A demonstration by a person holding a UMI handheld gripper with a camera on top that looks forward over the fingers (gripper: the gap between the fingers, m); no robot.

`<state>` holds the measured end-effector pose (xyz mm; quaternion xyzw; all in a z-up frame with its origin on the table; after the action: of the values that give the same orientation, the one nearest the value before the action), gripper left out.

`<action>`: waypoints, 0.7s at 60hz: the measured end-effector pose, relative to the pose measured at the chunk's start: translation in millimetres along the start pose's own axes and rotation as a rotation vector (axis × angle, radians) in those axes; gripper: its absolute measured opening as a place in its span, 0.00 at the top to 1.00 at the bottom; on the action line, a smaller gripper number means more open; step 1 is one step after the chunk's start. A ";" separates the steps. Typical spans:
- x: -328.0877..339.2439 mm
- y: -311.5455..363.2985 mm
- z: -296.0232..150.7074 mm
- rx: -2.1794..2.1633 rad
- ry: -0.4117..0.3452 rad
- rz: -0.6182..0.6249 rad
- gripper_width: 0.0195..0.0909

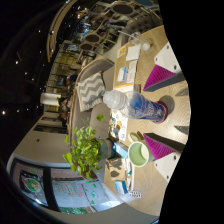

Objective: Pour water

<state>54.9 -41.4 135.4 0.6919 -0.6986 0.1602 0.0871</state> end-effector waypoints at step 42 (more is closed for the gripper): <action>221.7 64.6 -64.0 -0.069 -0.002 0.097 0.08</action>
<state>-21.9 -228.1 264.5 0.6538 -0.7367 0.1393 0.1024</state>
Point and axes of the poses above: the point between the fingertips, and its own axes, seen from behind it with the camera up: y to the left, z down, x backward, against the way the camera looks, the point moved 1 cm from there along x, backward, against the way the camera looks, and after that the axes turned 14 degrees about -y, right-handed, at the moved point
